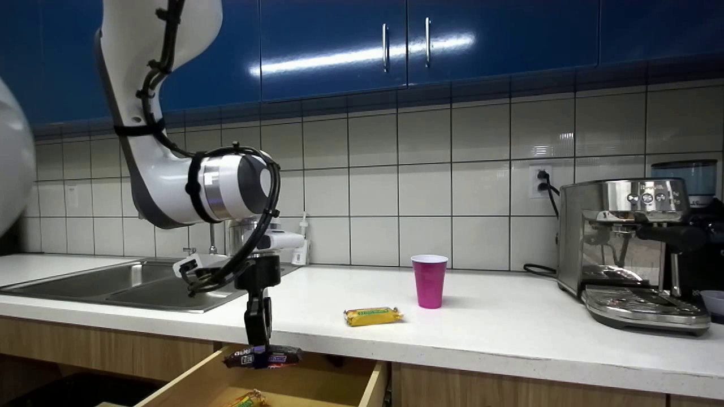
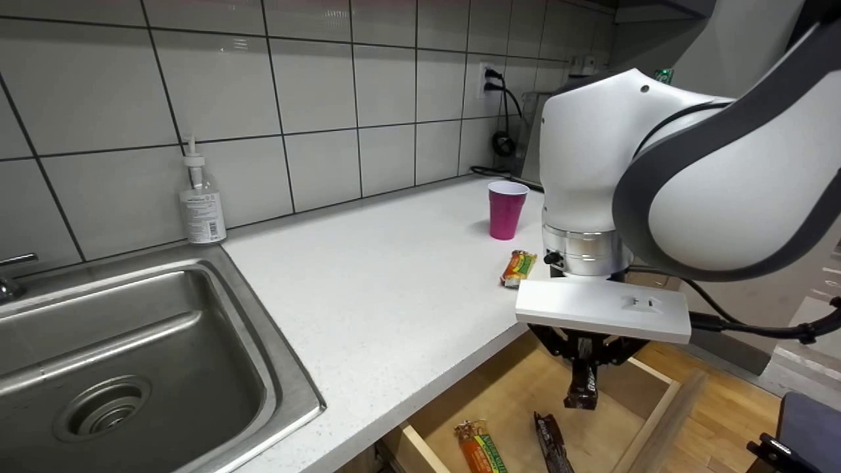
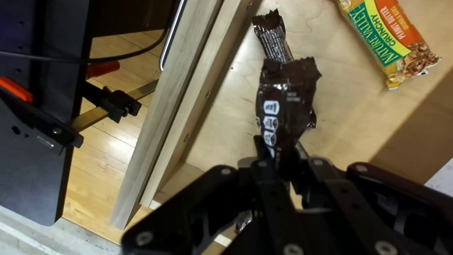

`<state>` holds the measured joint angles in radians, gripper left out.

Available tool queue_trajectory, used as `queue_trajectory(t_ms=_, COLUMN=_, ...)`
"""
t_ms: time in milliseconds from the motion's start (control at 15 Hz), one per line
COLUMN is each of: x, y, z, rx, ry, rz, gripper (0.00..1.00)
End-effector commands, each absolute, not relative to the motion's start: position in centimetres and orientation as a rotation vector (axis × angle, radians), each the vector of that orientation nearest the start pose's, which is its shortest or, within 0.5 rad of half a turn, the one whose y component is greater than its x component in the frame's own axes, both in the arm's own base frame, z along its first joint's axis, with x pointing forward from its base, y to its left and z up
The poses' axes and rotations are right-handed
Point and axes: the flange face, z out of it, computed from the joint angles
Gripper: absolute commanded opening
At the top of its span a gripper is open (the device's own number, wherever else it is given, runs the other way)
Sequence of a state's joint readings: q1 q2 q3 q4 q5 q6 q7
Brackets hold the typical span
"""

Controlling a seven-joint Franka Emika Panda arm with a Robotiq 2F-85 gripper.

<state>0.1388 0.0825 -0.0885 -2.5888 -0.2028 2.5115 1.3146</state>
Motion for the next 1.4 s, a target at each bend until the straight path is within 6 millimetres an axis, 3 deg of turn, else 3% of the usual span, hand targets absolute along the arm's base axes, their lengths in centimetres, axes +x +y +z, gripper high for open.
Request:
queue_trajectory(t_ms=0, x=42.0, y=1.1, z=21.0, rx=-2.845, ry=1.663, rz=0.064, gripper=0.04)
queue_trajectory(t_ms=1133, x=40.0, y=-0.8, z=16.0, rx=-2.862, ry=1.497, rz=-0.029, gripper=0.04)
queue_trajectory(t_ms=1200, x=39.9, y=-0.9, z=15.9, rx=-2.868, ry=1.483, rz=-0.026, gripper=0.42)
queue_trajectory(t_ms=1333, x=39.9, y=-1.0, z=16.0, rx=-2.876, ry=1.47, rz=-0.03, gripper=0.5)
